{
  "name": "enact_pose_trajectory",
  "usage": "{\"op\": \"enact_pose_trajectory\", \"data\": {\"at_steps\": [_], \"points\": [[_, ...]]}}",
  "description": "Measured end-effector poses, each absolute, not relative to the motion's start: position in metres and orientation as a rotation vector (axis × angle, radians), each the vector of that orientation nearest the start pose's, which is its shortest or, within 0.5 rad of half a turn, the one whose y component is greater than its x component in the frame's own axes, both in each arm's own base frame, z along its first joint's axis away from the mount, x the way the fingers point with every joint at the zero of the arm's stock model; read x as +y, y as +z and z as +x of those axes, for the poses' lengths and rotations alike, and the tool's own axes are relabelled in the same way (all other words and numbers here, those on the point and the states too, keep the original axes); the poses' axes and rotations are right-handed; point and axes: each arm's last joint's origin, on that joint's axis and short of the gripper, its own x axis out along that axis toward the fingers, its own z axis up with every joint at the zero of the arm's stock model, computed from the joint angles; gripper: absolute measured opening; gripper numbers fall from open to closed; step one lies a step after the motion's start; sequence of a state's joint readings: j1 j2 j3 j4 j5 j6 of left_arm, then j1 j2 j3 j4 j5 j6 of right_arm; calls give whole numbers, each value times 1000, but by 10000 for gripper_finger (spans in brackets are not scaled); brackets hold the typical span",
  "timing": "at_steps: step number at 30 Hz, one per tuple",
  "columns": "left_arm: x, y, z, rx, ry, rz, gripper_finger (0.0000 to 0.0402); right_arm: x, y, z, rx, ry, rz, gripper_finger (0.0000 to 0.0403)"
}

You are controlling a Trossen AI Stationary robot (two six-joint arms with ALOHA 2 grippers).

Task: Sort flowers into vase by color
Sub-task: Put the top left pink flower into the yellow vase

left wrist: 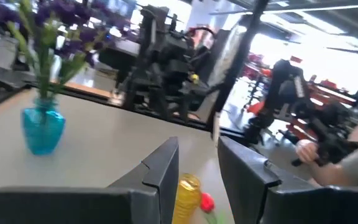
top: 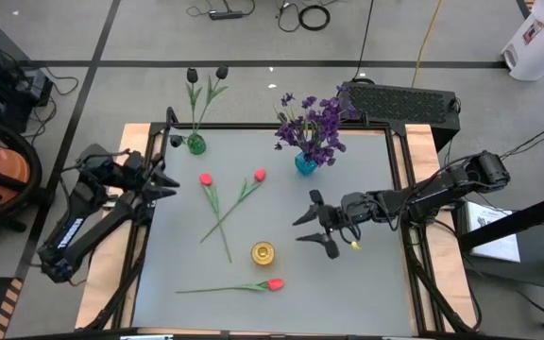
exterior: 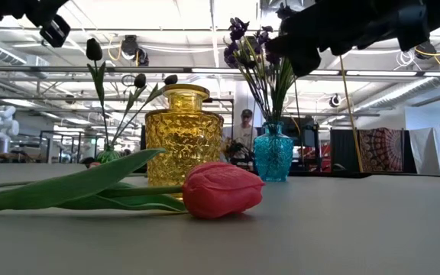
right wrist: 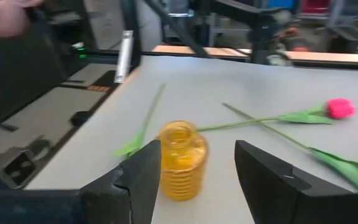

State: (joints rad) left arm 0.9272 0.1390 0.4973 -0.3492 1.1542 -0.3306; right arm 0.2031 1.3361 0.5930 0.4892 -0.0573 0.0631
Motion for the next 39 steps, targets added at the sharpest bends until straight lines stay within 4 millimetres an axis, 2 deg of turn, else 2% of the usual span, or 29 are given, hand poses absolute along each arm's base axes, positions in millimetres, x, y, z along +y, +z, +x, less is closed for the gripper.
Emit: {"op": "enact_pose_trajectory", "data": {"at_steps": [8, 14, 20, 27, 32, 39], "points": [[24, 282, 56, 38, -161, -337, 118, 56, 214, 268, 258, 215, 17, 196], [27, 279, 72, 107, -192, -419, 118, 56, 214, 267, 256, 222, -20, 196], [21, 280, 103, 155, -281, -445, 118, 56, 212, 267, 272, 230, -73, 196], [-6, 286, 148, 96, -384, -419, 118, 55, 209, 266, 308, 230, -70, 196], [-19, 278, 166, 158, -262, -477, 118, 55, 207, 265, 331, 230, -68, 196], [-28, 275, 179, 184, -67, -616, 118, 55, 207, 265, 334, 230, -69, 196]]}}
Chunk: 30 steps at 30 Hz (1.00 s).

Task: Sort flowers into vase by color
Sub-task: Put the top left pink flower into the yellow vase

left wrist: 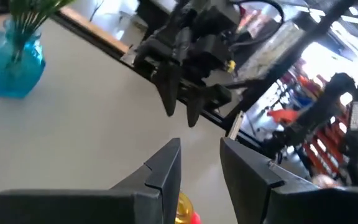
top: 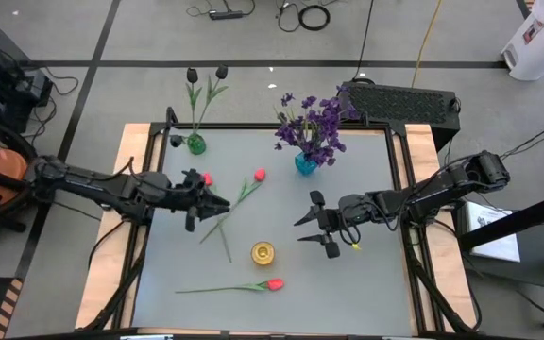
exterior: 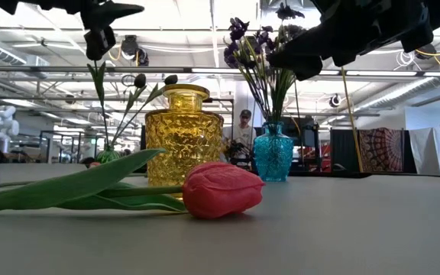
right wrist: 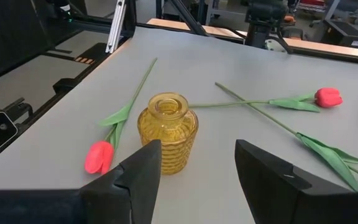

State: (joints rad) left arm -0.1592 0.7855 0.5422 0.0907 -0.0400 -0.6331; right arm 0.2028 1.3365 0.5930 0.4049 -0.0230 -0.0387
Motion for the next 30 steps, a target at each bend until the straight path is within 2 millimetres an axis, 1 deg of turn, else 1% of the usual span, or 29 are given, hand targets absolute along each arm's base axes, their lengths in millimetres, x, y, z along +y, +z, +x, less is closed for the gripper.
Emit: {"op": "enact_pose_trajectory", "data": {"at_steps": [11, 15, 19, 21, 23, 27, 30], "points": [[-54, 255, 191, 224, 139, -802, 118, 55, 207, 265, 333, 230, -69, 196], [-60, 247, 196, 227, 219, -868, 118, 55, 207, 265, 332, 230, -70, 196], [-63, 238, 200, 252, 261, -934, 118, 55, 207, 265, 332, 230, -68, 196], [-63, 234, 201, 300, 300, -940, 118, 55, 207, 265, 332, 229, -66, 196], [-62, 235, 200, 369, 367, -937, 118, 55, 207, 265, 332, 230, -68, 196], [-59, 240, 192, 544, 545, -904, 118, 55, 207, 265, 332, 230, -68, 196], [-57, 247, 186, 630, 669, -920, 118, 55, 207, 265, 332, 230, -68, 196]]}}
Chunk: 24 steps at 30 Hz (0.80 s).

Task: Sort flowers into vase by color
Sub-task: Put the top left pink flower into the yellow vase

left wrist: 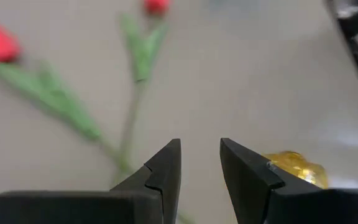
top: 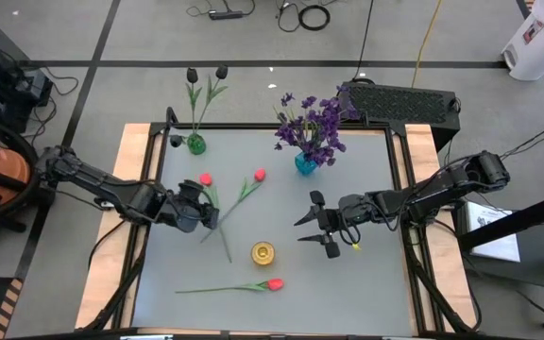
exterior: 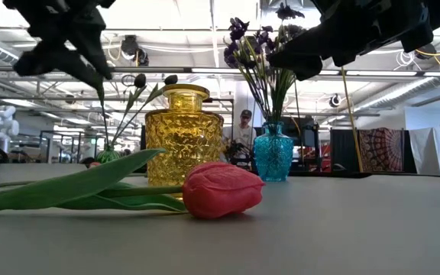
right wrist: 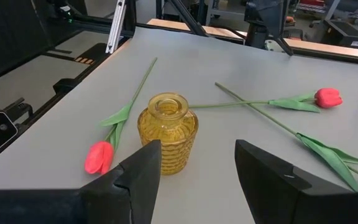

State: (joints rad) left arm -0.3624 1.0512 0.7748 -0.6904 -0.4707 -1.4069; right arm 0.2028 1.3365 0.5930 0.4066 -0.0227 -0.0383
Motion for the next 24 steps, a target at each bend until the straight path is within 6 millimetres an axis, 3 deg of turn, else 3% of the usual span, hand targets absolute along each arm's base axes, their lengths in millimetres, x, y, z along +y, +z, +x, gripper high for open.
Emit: {"op": "enact_pose_trajectory", "data": {"at_steps": [7, 14, 24], "points": [[-60, 239, 188, 729, 767, -1040, 118, 55, 207, 265, 332, 230, -68, 196], [-61, 218, 200, 896, 820, -1056, 118, 55, 207, 265, 332, 230, -68, 196], [-54, 198, 209, 955, 944, -995, 118, 55, 207, 265, 332, 230, -68, 196]]}}
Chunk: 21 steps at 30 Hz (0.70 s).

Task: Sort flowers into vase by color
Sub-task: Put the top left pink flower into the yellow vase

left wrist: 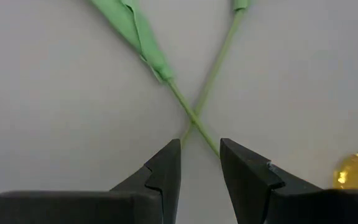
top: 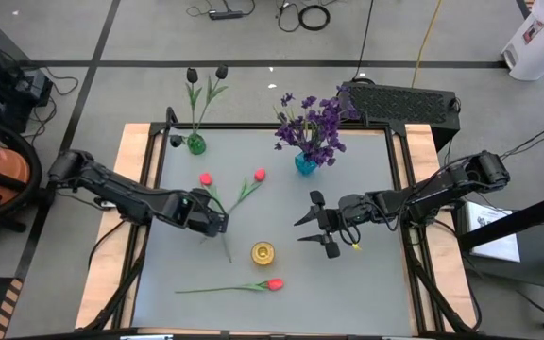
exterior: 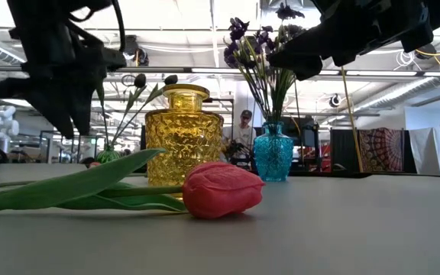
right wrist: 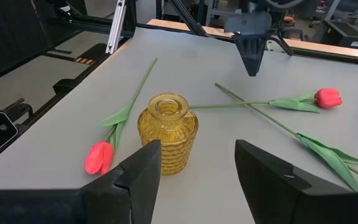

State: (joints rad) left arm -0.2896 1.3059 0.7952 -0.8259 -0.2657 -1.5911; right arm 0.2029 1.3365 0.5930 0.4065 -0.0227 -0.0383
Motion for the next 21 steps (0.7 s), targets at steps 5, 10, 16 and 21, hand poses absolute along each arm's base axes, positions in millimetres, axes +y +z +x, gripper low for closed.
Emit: {"op": "enact_pose_trajectory", "data": {"at_steps": [5, 10, 16, 21], "points": [[-50, 190, 215, 940, 998, -971, 118, 55, 207, 265, 332, 230, -68, 196], [-46, 183, 221, 911, 1043, -946, 118, 55, 207, 265, 332, 230, -68, 196], [-38, 173, 226, 922, 1100, -942, 118, 55, 207, 265, 332, 230, -68, 196], [-34, 166, 229, 941, 1139, -933, 118, 55, 207, 265, 332, 230, -68, 196]]}}
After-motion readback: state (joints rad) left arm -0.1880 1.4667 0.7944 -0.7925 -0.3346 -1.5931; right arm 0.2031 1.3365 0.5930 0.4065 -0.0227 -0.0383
